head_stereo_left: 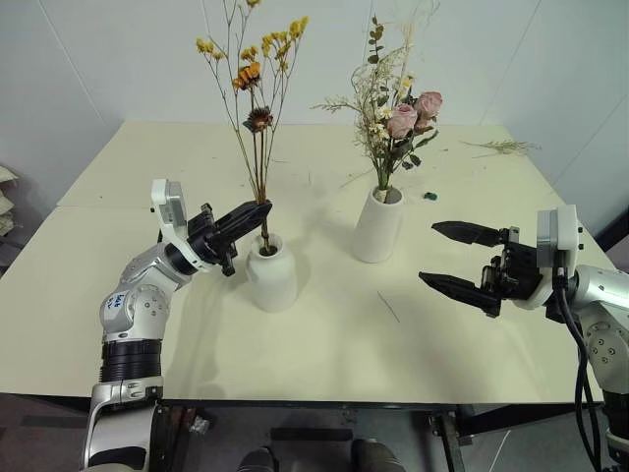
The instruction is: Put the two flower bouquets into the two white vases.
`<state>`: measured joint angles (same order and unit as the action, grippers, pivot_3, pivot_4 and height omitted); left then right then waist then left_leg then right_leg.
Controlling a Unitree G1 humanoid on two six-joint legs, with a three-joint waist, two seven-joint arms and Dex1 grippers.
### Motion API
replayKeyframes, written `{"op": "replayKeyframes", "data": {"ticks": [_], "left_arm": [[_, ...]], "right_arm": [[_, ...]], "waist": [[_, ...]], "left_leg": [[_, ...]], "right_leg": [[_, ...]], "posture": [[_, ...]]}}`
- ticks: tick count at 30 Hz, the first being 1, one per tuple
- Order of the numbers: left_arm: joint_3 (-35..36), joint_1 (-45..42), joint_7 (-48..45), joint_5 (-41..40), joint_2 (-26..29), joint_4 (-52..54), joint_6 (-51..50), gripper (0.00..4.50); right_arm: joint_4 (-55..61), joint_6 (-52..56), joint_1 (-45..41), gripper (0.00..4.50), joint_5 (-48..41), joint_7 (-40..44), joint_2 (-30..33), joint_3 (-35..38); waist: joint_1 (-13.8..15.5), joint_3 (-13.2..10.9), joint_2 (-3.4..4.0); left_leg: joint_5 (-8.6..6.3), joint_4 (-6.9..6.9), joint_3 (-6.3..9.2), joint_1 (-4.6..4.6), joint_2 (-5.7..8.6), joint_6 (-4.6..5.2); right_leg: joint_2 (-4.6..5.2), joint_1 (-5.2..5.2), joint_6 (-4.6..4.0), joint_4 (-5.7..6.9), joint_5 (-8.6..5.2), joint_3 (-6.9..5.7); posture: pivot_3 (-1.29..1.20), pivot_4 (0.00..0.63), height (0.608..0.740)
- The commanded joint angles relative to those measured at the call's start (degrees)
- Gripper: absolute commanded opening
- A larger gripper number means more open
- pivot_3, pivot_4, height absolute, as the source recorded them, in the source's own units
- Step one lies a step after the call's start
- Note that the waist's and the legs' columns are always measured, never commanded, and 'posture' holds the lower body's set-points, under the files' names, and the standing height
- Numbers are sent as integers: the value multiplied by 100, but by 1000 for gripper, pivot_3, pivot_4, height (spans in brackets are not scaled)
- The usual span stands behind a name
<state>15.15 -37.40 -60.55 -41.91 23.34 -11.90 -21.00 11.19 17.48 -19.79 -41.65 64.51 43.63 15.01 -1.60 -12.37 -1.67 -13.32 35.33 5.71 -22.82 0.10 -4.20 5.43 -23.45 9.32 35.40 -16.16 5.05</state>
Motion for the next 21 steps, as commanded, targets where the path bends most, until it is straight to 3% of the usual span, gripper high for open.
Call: {"op": "replayKeyframes", "data": {"ticks": [1, 6, 9, 15, 21], "left_arm": [[-12, -57, -59, 34, -94, -56, 190, 42], [16, -115, -18, 12, -226, -259, 226, 42], [30, -81, 0, -58, -168, -201, -15, 674], [132, 323, -140, -271, 388, 622, -581, 2429], [198, 550, -293, -63, 993, 847, -455, 4303]], "right_arm": [[197, -75, -3, 4500, -105, -50, -26, 205], [247, -65, 14, 4500, -131, -92, -45, 213], [262, -71, 42, 4500, -138, -98, -41, 231], [227, -113, 35, 4500, -119, -116, -66, 219], [130, -177, 2, 4500, -62, -78, -132, 187]], "waist": [[2, 0, 0], [0, 0, 0], [-1, 0, 0], [-24, 0, 0], [-3, 0, 0]], "left_leg": [[0, 0, 0, 0, 0, 0], [0, 0, 1, -2, 0, 0], [0, 0, 1, -2, 0, 0], [0, -5, 1, -1, -2, 1], [0, -5, 0, -1, -2, 1]], "right_leg": [[0, 0, 0, 0, 0, 0], [0, 0, 0, -3, 0, 0], [0, -1, 0, -2, 0, 0], [-1, -2, 0, -2, 0, 0], [0, -1, -1, -3, 0, 0]], "posture": [[0, 150, 740], [0, 150, 740], [0, 150, 740], [0, 150, 740], [0, 150, 740]]}}
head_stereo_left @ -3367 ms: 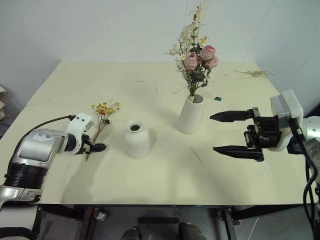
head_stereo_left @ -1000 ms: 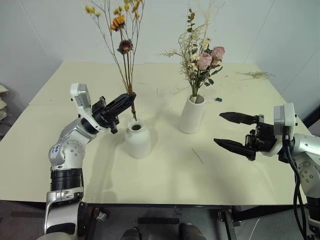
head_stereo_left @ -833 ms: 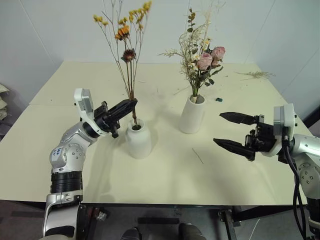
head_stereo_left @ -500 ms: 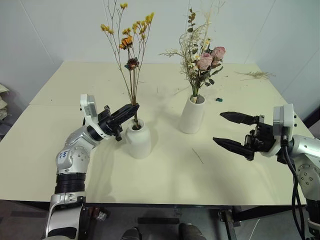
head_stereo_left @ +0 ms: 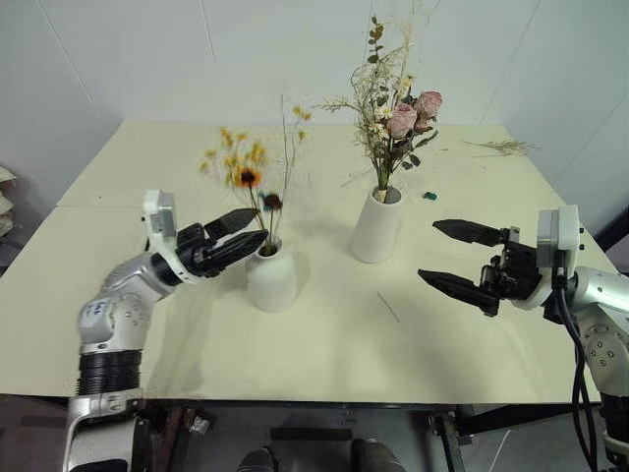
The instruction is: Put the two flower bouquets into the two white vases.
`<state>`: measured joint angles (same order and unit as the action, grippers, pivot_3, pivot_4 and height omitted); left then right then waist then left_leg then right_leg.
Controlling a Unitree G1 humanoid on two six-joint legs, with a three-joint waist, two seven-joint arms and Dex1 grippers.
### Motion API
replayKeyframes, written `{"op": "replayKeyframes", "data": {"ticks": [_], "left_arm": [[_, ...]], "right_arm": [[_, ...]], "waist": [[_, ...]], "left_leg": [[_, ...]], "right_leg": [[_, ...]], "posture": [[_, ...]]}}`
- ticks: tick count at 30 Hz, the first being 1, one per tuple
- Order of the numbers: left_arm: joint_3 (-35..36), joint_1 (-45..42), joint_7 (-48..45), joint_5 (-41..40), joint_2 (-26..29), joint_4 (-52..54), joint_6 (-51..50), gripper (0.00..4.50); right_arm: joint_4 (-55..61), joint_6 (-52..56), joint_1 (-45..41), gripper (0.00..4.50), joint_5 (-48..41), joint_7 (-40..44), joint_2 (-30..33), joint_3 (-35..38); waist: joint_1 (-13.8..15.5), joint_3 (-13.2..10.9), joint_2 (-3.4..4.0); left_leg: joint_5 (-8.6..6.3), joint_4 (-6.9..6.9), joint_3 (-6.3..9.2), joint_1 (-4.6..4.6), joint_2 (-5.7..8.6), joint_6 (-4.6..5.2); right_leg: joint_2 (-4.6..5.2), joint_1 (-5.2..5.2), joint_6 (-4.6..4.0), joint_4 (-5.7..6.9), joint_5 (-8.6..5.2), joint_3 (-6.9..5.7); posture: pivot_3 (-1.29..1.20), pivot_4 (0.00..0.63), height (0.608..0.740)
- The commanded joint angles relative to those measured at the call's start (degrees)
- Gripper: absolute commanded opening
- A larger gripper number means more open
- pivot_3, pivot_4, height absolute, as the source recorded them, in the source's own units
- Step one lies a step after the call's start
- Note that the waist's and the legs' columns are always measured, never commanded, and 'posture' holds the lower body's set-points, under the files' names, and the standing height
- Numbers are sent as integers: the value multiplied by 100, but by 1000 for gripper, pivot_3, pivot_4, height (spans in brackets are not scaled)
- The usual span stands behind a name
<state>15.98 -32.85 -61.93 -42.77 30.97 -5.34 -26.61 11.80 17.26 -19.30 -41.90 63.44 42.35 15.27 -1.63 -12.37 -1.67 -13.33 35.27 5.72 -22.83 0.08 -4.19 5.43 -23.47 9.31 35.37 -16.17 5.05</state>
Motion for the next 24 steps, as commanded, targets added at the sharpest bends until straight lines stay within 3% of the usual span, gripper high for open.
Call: {"op": "replayKeyframes", "data": {"ticks": [1, 4, 8, 13, 24], "left_arm": [[105, 126, -195, 99, 313, 173, 192, 4485], [125, 205, -362, 211, 645, 52, 270, 4485], [345, 282, -933, 387, 1512, -356, 434, 4485], [473, 399, -1289, 376, 1966, -398, 519, 4485], [393, 389, -1505, 706, 1951, -717, 1229, 4485]], "right_arm": [[51, -163, -55, 4500, -31, 38, -12, 159], [-32, -198, -89, 4500, -18, 83, -14, 130], [-335, -251, -372, 4500, 84, 227, 91, 91], [-865, -449, -541, 4500, 319, 687, 459, 173], [-1023, -560, -209, 4500, 424, 999, 971, 590]], "waist": [[-1, 0, 0], [-2, 0, 0], [-60, 0, 0], [-21, -1, 2], [-5, -2, 3]], "left_leg": [[0, 0, 0, 1, 0, 0], [0, 0, 0, 1, 0, 0], [0, -6, -2, 3, -2, 0], [-1, -15, -4, 4, -2, 2], [-2, -21, -3, 1, -4, 4]], "right_leg": [[0, 0, 0, 0, 0, 0], [0, 0, -3, -1, -1, 0], [-2, -3, -7, -2, -3, 0], [0, -2, -12, -7, -6, -1], [-1, -4, -12, -13, -7, -3]], "posture": [[0, 150, 740], [0, 150, 740], [0, 150, 740], [0, 150, 740], [0, 150, 740]]}}
